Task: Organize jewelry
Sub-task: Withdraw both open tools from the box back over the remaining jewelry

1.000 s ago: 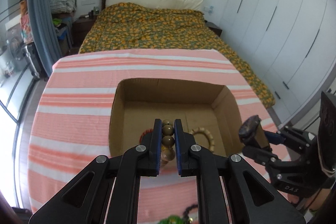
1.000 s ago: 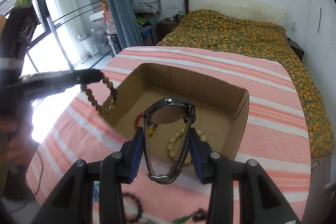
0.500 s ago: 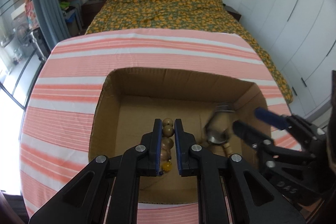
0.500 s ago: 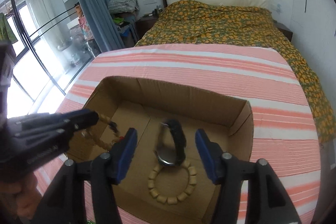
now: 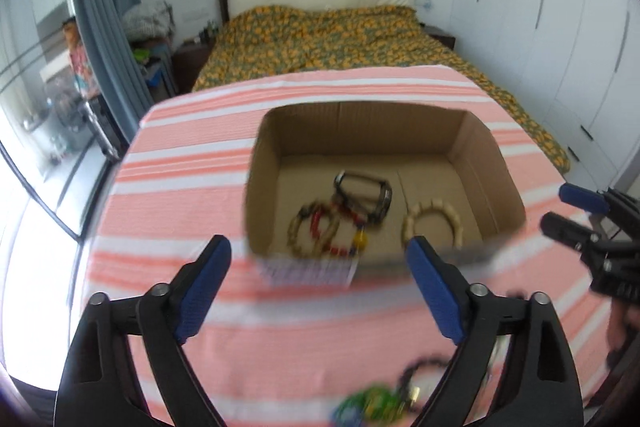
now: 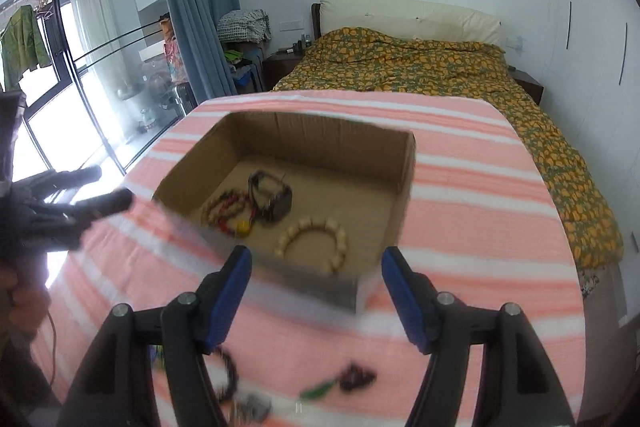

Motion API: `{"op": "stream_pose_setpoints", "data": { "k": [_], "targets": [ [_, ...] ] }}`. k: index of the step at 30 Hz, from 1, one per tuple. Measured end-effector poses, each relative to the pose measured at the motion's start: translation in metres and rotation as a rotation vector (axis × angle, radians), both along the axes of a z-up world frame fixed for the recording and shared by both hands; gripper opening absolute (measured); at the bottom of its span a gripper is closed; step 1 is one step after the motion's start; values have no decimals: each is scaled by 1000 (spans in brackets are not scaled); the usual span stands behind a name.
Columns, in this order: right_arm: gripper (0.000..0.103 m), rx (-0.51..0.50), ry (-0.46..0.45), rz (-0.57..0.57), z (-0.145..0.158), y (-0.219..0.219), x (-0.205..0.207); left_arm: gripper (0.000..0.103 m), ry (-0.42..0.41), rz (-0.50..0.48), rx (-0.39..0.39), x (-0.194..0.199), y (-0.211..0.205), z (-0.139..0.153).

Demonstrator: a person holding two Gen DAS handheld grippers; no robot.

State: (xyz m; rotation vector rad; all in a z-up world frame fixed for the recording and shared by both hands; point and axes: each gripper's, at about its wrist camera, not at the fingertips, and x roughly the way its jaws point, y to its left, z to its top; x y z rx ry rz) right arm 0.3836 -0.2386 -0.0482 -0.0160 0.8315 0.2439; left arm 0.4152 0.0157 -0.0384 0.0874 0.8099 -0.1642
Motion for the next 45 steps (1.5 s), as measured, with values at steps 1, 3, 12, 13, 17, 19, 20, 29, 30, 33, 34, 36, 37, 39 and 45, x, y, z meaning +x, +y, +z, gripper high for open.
{"op": "stream_pose_setpoints", "data": {
  "k": [1,3,12,13,17,19,20,29,30,33,34,36,37,39,45],
  "targets": [
    [69,-26,-3,-6,-5,-4,-20,94,-11,-3,0,-18,6,-1],
    [69,-80,-12,-14,-13,-9,-53,94,-17,-4,4,-54,21,-5],
    [69,-89,-4,-149,-47,-28,-167,95,-55,71,28,-188,66,-27],
    [69,-83,-2,-159,-50,-28,-176,95,-59,84,24,-196,67,-30],
    [69,-88,41,-166,-68,-26,-196,95,-33,120,-66,-214,77,-45],
    [69,-90,56,-185,-76,-28,-203,95,-5,125,-98,-216,82,-56],
    [69,-84,68,-198,-80,-29,-204,95,6,130,-100,-218,81,-60],
    [70,-81,94,-220,-103,-24,-214,95,35,162,-97,-228,79,-84],
    [70,-86,92,-217,-105,-22,-214,95,35,164,-93,-229,79,-85],
    [74,-105,86,-206,-108,-17,-215,95,38,167,-89,-231,80,-88],
    [75,-105,84,-202,-109,-16,-215,95,39,169,-91,-232,80,-89],
    [75,-108,90,-197,-112,-14,-215,95,40,172,-92,-233,81,-90],
    [75,-112,91,-196,-113,-13,-215,95,38,173,-94,-233,80,-90],
    [76,-123,85,-194,-115,-11,-216,95,34,173,-93,-234,80,-90],
    [79,-126,75,-198,-116,-10,-216,95,21,165,-82,-234,78,-88]
  ]
}}
